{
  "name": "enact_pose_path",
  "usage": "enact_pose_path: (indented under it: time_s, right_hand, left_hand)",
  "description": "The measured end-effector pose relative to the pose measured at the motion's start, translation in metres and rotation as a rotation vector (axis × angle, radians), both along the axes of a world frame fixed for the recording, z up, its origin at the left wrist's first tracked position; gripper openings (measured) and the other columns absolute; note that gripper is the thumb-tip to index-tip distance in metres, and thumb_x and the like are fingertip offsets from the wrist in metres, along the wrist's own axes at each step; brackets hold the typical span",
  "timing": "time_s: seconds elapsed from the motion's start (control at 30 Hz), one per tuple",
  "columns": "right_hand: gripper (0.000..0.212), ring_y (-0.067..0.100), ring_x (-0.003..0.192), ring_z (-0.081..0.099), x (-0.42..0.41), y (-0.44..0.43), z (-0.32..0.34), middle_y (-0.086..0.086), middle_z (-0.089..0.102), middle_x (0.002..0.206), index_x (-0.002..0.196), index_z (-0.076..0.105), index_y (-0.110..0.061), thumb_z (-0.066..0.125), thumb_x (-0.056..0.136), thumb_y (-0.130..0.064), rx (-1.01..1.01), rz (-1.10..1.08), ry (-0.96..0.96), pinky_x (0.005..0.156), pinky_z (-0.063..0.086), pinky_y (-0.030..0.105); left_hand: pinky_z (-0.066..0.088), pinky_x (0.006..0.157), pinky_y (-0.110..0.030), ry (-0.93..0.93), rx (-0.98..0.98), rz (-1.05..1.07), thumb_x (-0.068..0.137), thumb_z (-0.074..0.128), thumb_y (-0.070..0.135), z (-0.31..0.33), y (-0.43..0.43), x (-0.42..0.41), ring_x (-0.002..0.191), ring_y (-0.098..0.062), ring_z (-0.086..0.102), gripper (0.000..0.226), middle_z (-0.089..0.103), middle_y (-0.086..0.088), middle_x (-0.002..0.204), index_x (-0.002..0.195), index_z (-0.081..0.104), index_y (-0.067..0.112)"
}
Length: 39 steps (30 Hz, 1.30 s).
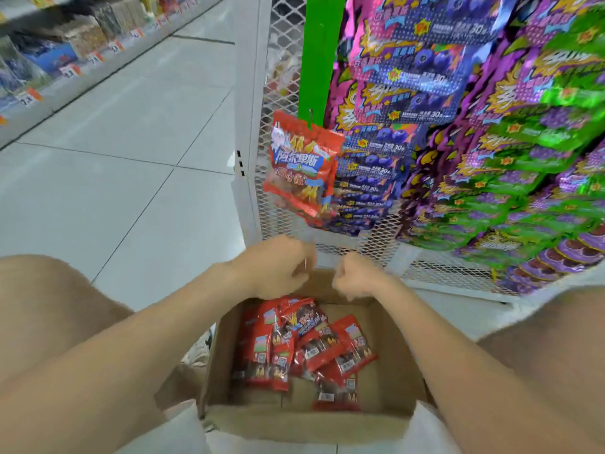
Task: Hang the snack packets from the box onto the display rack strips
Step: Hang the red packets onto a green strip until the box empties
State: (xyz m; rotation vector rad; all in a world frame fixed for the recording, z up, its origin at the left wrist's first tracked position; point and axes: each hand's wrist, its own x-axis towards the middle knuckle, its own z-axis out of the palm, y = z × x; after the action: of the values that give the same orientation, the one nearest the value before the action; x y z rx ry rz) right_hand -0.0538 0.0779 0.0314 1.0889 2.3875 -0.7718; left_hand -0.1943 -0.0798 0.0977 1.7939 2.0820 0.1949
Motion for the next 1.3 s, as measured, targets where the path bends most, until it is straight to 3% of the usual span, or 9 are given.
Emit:
enact_pose_path:
  time_s: [0.13,0.3,0.4,0.53,0.67,0.8,0.93,1.1,1.3]
  right_hand:
    - [0.027,0.021,0.063,0.058,0.026,-0.024,-0.103,0.006,0.06,0.072,0.068,0.051,-0.012,0.057,0.094,-0.014,-0.07,-0.164,-0.06,0.055,0.048,0.029]
    - [0.02,0.032,0.111,0.067,0.052,-0.061,-0.205,0.016,0.07,0.119,0.109,0.065,-0.006,0.058,0.099,-0.022,-0.142,-0.368,-0.167,0.097,0.056,0.041]
    - [0.04,0.035,0.117,0.064,0.051,-0.067,-0.229,0.016,0.066,0.127,0.131,0.056,-0.002,0.064,0.097,-0.023,-0.176,-0.418,-0.121,0.098,0.053,0.041]
    - [0.027,0.029,0.086,0.067,0.042,-0.062,-0.23,0.006,0.069,0.086,0.074,0.059,-0.017,0.076,0.09,-0.031,-0.184,-0.572,-0.008,0.086,0.058,0.041]
    - [0.018,0.024,0.079,0.072,0.034,-0.056,-0.193,0.003,0.07,0.07,0.061,0.069,-0.012,0.081,0.068,-0.024,-0.433,-0.717,0.21,0.085,0.064,0.049]
    - [0.013,0.016,0.068,0.069,0.024,-0.049,-0.12,0.005,0.07,0.07,0.083,0.078,-0.004,0.08,0.074,-0.013,-0.505,-0.593,0.385,0.063,0.062,0.031]
    - [0.017,0.011,0.074,0.064,0.014,-0.051,-0.042,-0.003,0.074,0.078,0.084,0.08,-0.018,0.081,0.067,-0.023,-0.523,-0.291,0.572,0.076,0.053,0.031]
    - [0.025,0.018,0.102,0.076,0.021,-0.057,0.033,0.006,0.081,0.102,0.102,0.082,-0.022,0.091,0.08,-0.028,-0.625,-0.089,0.605,0.097,0.059,0.034]
    - [0.028,0.009,0.096,0.067,0.016,-0.031,0.077,-0.005,0.068,0.108,0.123,0.069,-0.023,0.071,0.098,-0.032,-0.092,-0.365,0.785,0.088,0.058,0.036]
  left_hand:
    - [0.052,0.084,-0.033,-0.028,-0.292,-0.138,0.103,0.055,0.019,-0.034,-0.003,0.002,0.088,-0.017,0.061,0.016,0.065,0.011,0.092,0.097,0.068,0.024]
    - [0.051,0.081,-0.038,0.009,-0.405,-0.106,0.107,0.048,0.029,-0.067,-0.007,-0.008,0.09,-0.021,0.062,0.017,0.063,0.006,0.097,0.094,0.057,0.032]
    - [0.044,0.073,-0.033,0.005,-0.452,-0.094,0.108,0.046,0.025,-0.077,-0.007,-0.007,0.091,-0.024,0.063,0.014,0.06,0.002,0.097,0.099,0.056,0.03]
    - [0.052,0.072,-0.036,-0.028,-0.491,-0.053,0.107,0.047,0.019,-0.077,-0.005,-0.004,0.089,-0.025,0.066,0.018,0.066,-0.002,0.102,0.109,0.065,0.023]
    - [0.055,0.074,-0.043,-0.068,-0.519,0.064,0.101,0.048,0.006,-0.077,-0.007,-0.001,0.087,-0.034,0.067,0.018,0.072,-0.018,0.108,0.104,0.066,0.01]
    - [0.057,0.07,-0.035,-0.299,-0.494,0.32,0.106,0.044,0.02,-0.067,-0.004,0.005,0.076,-0.032,0.067,0.03,0.072,-0.027,0.104,0.097,0.063,-0.002]
    - [0.066,0.08,-0.047,-0.806,-0.418,0.74,0.101,0.052,0.065,-0.051,-0.004,0.014,0.09,-0.041,0.077,0.06,0.073,-0.018,0.102,0.116,0.059,0.007]
    - [0.064,0.082,-0.06,-0.954,-0.094,0.941,0.1,0.069,0.032,-0.029,-0.006,0.015,0.085,-0.039,0.079,0.026,0.078,-0.022,0.102,0.108,0.07,0.008]
    - [0.064,0.059,-0.037,-1.076,0.0,0.884,0.102,0.069,0.019,0.014,-0.012,0.003,0.079,-0.028,0.08,0.025,0.081,-0.014,0.1,0.122,0.067,0.003]
